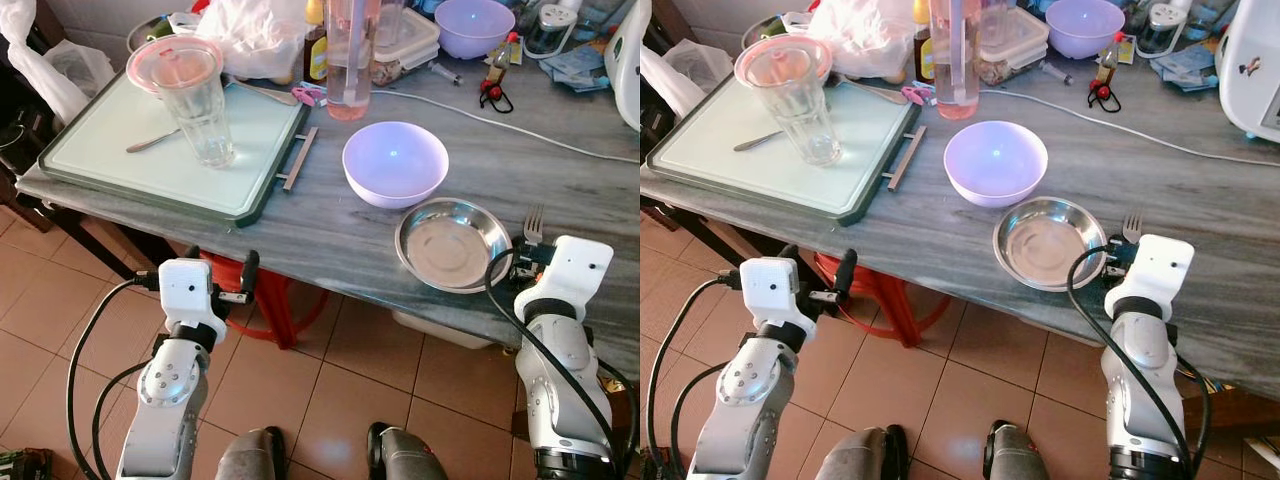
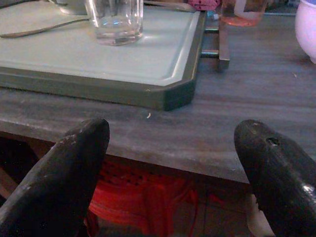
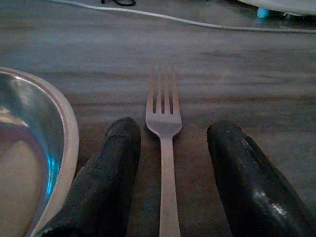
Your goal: Setting the table
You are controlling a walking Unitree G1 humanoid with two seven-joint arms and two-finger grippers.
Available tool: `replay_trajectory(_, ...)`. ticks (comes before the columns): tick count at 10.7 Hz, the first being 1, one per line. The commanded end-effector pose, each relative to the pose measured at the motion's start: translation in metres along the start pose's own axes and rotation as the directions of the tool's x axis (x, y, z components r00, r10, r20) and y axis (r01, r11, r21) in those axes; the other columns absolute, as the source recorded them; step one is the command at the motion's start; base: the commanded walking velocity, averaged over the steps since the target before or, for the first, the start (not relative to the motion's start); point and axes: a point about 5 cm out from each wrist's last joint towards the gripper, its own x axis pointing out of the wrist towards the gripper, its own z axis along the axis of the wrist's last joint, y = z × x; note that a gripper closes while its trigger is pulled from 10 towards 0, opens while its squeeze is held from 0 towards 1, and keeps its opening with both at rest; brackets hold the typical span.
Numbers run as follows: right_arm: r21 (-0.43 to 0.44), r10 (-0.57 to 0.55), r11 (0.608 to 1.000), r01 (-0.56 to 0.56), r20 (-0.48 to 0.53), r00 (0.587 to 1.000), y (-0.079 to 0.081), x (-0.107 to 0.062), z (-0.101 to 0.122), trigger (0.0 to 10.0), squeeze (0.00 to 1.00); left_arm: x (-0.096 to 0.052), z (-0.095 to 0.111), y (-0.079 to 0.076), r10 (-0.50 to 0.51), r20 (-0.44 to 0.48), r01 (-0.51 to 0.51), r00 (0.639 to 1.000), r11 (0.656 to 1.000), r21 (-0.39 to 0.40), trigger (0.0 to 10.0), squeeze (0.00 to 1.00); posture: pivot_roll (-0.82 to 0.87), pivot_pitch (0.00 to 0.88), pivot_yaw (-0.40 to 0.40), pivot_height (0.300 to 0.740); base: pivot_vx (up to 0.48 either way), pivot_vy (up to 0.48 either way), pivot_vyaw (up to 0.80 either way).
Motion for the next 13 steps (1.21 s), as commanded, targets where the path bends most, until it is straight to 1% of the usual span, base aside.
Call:
replay_trajectory(1, -0.002, 0.026, 1.000, -0.026, 0.042, 0.999, 0.002, -0.004, 0.005, 10.0, 0.00, -0.002, -0.003, 0.000, 0.003, -0.010, -0.003, 1.000, 1.000, -0.011, 10.0, 0.00, 0.01, 0.146, 0.079, 0.740, 0.000, 0.000, 0.00)
replay_trajectory(3, -0.006, 0.056, 0.998, -0.055, 0.084, 0.995, 0.006, -0.004, 0.012, 10.0, 0.00, -0.002, -0.005, -0.001, 0.018, -0.022, -0.018, 1.000, 1.000, -0.004, 10.0, 0.00, 0.01, 0.136, 0.075, 0.740, 0.000, 0.000, 0.00)
replay_trajectory(4, -0.028, 0.072, 0.997, -0.069, 0.107, 0.992, 0.009, -0.005, 0.016, 10.0, 0.00, -0.002, -0.005, -0.002, 0.022, -0.026, -0.022, 0.999, 1.000, -0.002, 10.0, 0.00, 0.01, 0.133, 0.076, 0.740, 0.000, 0.000, 0.00)
replay_trajectory(5, -0.031, 0.089, 0.996, -0.085, 0.127, 0.988, 0.011, -0.007, 0.019, 10.0, 0.00, -0.003, -0.006, -0.002, 0.023, -0.028, -0.023, 0.999, 1.000, -0.001, 10.0, 0.00, 0.01, 0.131, 0.074, 0.740, 0.000, 0.000, 0.00)
replay_trajectory(7, -0.032, 0.089, 0.996, -0.085, 0.130, 0.988, 0.014, -0.008, 0.019, 10.0, 0.00, -0.002, -0.005, -0.001, 0.030, -0.028, -0.030, 0.999, 1.000, -0.004, 10.0, 0.00, 0.01, 0.121, 0.072, 0.740, 0.000, 0.000, 0.00)
replay_trajectory(9, -0.037, 0.084, 0.996, -0.080, 0.133, 0.988, 0.013, -0.011, 0.021, 10.0, 0.00, -0.001, -0.005, -0.002, 0.031, -0.027, -0.032, 0.999, 0.999, -0.006, 10.0, 0.00, 0.01, 0.113, 0.069, 0.740, 0.000, 0.000, 0.00)
replay_trajectory(13, -0.035, 0.089, 0.996, -0.085, 0.140, 0.986, 0.017, -0.011, 0.022, 10.0, 0.00, 0.000, -0.007, -0.004, 0.029, -0.032, -0.029, 0.999, 1.000, -0.011, 10.0, 0.00, 0.00, 0.095, 0.070, 0.740, -0.281, 0.000, 0.00)
